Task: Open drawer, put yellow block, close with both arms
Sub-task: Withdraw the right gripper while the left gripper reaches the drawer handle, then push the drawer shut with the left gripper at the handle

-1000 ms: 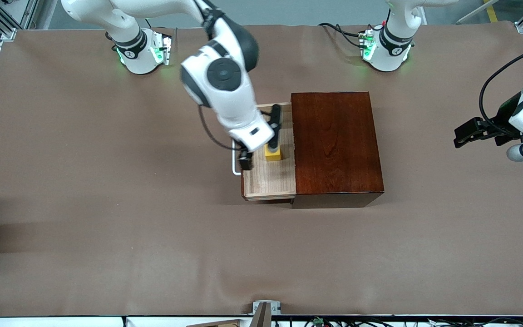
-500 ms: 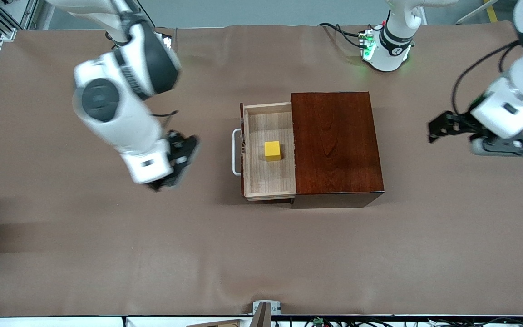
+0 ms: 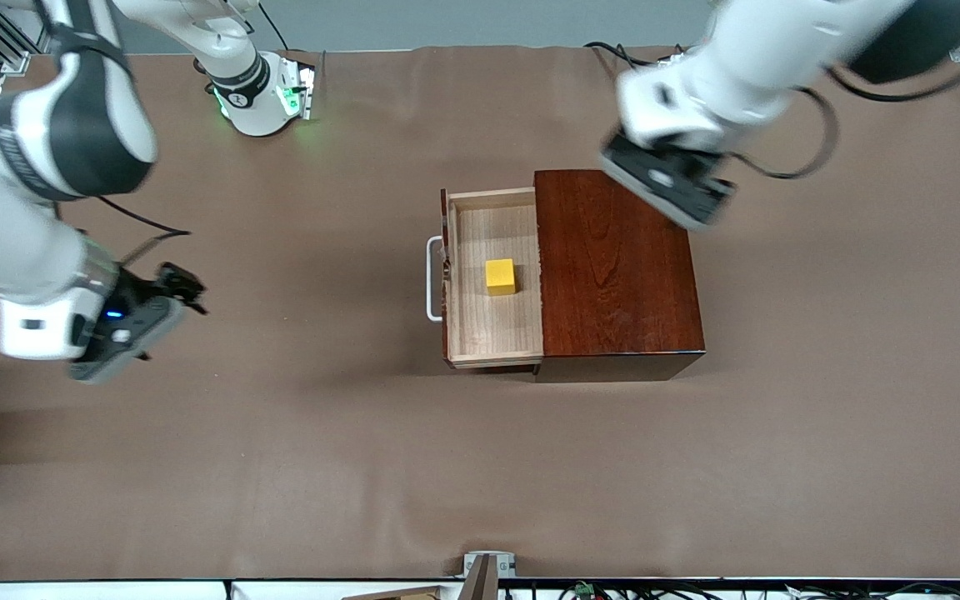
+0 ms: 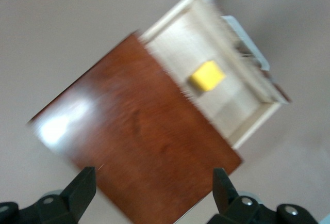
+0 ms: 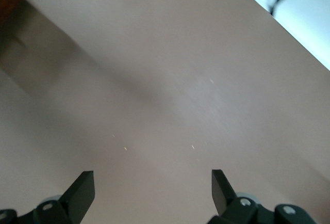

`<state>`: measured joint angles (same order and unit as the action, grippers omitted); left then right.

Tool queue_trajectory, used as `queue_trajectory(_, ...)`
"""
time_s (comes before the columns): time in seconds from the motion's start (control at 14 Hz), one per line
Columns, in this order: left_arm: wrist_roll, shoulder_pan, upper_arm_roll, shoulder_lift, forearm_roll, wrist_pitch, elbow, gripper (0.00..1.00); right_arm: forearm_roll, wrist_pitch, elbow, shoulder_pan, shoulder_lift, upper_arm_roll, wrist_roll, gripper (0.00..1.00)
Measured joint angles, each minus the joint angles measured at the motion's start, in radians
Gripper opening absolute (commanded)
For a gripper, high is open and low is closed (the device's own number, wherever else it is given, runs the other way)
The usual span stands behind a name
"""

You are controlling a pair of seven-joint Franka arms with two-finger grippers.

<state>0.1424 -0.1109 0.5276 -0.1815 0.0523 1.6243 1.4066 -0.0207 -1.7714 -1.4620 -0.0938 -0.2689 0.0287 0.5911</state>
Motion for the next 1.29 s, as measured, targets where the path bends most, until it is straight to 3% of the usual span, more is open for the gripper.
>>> queue_trajectory(0.14,0.060,-0.057,0.045,-0.060,0.000,0.095,-0.016,1.00,0.000,0.006,-0.050,0.046,0.066,0.000,-0.006,1.00)
queue_trajectory(0.43,0.092,-0.238,0.045,-0.249,-0.056,0.301,-0.036,1.00,0.000,0.067,-0.141,0.090,0.200,0.000,-0.171,1.00)
queue_trajectory(0.79,0.114,-0.381,0.027,-0.429,-0.177,0.452,-0.090,1.00,0.000,0.208,-0.156,0.094,0.269,0.000,-0.339,1.00)
queue_trajectory(0.93,0.189,-0.426,-0.014,-0.477,-0.208,0.511,-0.093,1.00,0.004,0.251,-0.156,0.099,0.281,0.000,-0.375,1.00)
queue_trajectory(1.29,0.291,-0.659,-0.254,-0.561,-0.223,0.554,-0.130,1.00,0.009,0.287,-0.144,0.105,0.313,-0.031,-0.403,1.00)
